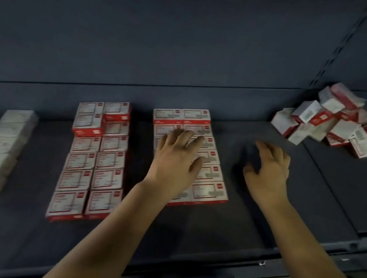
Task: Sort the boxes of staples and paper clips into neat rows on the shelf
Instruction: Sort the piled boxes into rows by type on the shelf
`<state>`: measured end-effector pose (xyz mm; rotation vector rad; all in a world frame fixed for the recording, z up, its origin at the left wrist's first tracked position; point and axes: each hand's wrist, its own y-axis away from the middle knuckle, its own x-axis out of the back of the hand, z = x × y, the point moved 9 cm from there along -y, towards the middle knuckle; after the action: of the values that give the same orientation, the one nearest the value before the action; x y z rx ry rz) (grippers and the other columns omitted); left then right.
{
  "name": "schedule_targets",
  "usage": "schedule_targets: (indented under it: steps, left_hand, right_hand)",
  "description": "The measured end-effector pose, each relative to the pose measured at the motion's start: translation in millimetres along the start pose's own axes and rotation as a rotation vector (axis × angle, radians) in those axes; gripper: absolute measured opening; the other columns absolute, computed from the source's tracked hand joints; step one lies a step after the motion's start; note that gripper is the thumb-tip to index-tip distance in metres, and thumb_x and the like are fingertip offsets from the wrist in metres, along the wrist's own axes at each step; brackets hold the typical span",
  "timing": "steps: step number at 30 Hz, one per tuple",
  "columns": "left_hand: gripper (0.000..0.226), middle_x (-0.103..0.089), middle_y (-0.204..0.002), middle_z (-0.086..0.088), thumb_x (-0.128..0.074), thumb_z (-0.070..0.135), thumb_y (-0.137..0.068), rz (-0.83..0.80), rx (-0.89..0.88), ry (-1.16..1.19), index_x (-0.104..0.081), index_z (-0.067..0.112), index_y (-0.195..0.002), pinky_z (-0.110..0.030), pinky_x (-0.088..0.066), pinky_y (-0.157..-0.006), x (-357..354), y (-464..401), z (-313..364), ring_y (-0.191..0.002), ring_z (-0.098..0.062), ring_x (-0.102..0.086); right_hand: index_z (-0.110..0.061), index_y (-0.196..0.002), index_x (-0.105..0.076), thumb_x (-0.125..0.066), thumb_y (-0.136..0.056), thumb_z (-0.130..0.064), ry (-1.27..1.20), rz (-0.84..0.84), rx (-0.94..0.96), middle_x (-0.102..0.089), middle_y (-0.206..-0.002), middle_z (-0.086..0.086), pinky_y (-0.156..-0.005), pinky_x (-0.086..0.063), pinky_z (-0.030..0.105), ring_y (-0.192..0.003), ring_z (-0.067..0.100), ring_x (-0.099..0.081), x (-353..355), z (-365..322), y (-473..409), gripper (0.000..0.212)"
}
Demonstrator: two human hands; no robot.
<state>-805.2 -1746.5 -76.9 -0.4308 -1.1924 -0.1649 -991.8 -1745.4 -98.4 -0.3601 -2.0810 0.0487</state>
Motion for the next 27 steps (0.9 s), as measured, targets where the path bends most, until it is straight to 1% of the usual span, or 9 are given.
schedule_targets:
  steps: [4, 7, 10, 12, 14, 17, 22, 24, 27]
  left_hand:
    - [0.047, -0.036, -0.143, -0.005, -0.044, 0.032, -0.096, -0.028, 0.016, -0.002, -0.04, 0.015, -0.139, -0.041, -0.019, -0.111, -24.1, -18.2, 33.3, -0.135, -0.024, -0.024]
    - [0.046, -0.034, -0.143, -0.004, -0.042, 0.032, -0.097, -0.03, 0.028, 0.004, -0.038, 0.016, -0.14, -0.037, -0.017, -0.111, -37.2, -25.9, 51.9, -0.135, -0.023, -0.023]
    - [0.045, -0.036, -0.142, -0.004, -0.044, 0.031, -0.096, -0.055, 0.035, 0.002, -0.04, 0.017, -0.139, -0.041, -0.017, -0.113, -52.8, -30.6, 65.2, -0.134, -0.023, -0.023]
    - [0.044, -0.04, -0.139, -0.005, -0.046, 0.03, -0.095, -0.055, 0.036, 0.004, -0.045, 0.016, -0.136, -0.047, -0.02, -0.112, -59.3, -34.5, 71.4, -0.134, -0.025, -0.024]
    - [0.043, -0.041, -0.138, -0.005, -0.047, 0.029, -0.095, -0.057, 0.048, 0.003, -0.046, 0.015, -0.135, -0.05, -0.019, -0.111, -62.4, -37.5, 75.3, -0.136, -0.026, -0.021]
    - [0.042, -0.041, -0.139, -0.005, -0.048, 0.029, -0.095, -0.053, 0.064, -0.007, -0.047, 0.015, -0.134, -0.052, -0.018, -0.111, -63.0, -40.1, 76.8, -0.139, -0.026, -0.017]
    - [0.045, -0.032, -0.145, 0.0, -0.04, 0.035, -0.097, -0.13, 0.057, -0.081, -0.039, 0.021, -0.139, -0.046, -0.012, -0.114, -71.2, -43.0, 77.8, -0.14, -0.02, -0.008]
    - [0.044, -0.036, -0.142, -0.001, -0.043, 0.033, -0.096, -0.106, 0.034, -0.037, -0.043, 0.019, -0.137, -0.044, -0.013, -0.113, -70.9, -44.6, 83.8, -0.139, -0.021, -0.013]
    - [0.041, -0.049, -0.131, -0.008, -0.052, 0.028, -0.091, -0.025, -0.014, 0.081, -0.052, 0.013, -0.13, -0.048, -0.03, -0.107, -69.1, -48.0, 95.1, -0.129, -0.029, -0.035]
  right_hand:
    - [-0.005, -0.131, -0.047, -0.062, -0.08, -0.005, -0.086, 0.112, -0.036, -0.042, -0.132, 0.019, -0.097, -0.033, 0.045, -0.118, 0.04, -0.035, 30.0, 50.3, -27.5, 0.054]
    - [-0.002, -0.126, -0.047, -0.062, -0.085, -0.012, -0.256, 0.144, -0.129, -0.044, -0.128, 0.019, -0.093, -0.038, 0.038, -0.115, 0.034, -0.044, 42.7, 82.9, -51.3, 0.045]
    - [-0.006, -0.109, -0.047, -0.065, -0.085, -0.027, -0.414, 0.121, -0.291, -0.049, -0.121, 0.014, -0.076, -0.039, 0.028, -0.097, 0.022, -0.052, 41.7, 108.6, -74.3, 0.036]
    - [-0.007, -0.111, -0.046, -0.07, -0.077, -0.041, -0.456, 0.095, -0.337, -0.054, -0.119, 0.011, -0.077, -0.043, 0.029, -0.098, 0.022, -0.055, 36.2, 116.5, -88.2, 0.054]
    - [-0.008, -0.117, -0.044, -0.073, -0.07, -0.049, -0.426, 0.077, -0.342, -0.057, -0.118, 0.011, -0.085, -0.048, 0.036, -0.103, 0.027, -0.058, 33.6, 121.1, -100.0, 0.069]
    - [-0.007, -0.119, -0.042, -0.071, -0.077, -0.039, -0.374, 0.064, -0.338, -0.057, -0.119, 0.012, -0.083, -0.049, 0.037, -0.105, 0.029, -0.057, 36.4, 125.6, -109.6, 0.061]
    - [-0.007, -0.107, -0.054, -0.065, -0.083, -0.027, -0.552, 0.086, -0.34, -0.063, -0.1, 0.005, -0.069, -0.052, 0.031, -0.084, 0.019, -0.062, 37.6, 138.0, -98.1, 0.033]
    - [-0.007, -0.098, -0.059, -0.065, -0.083, -0.024, -0.594, 0.068, -0.346, -0.066, -0.087, 0.007, -0.056, -0.051, 0.024, -0.069, 0.017, -0.064, 38.9, 141.2, -85.1, 0.023]
    - [-0.01, -0.093, -0.063, -0.065, -0.084, -0.021, -0.737, -0.001, -0.352, -0.066, -0.073, 0.006, -0.05, -0.046, 0.026, -0.056, 0.013, -0.06, 37.9, 136.8, -59.5, 0.015]
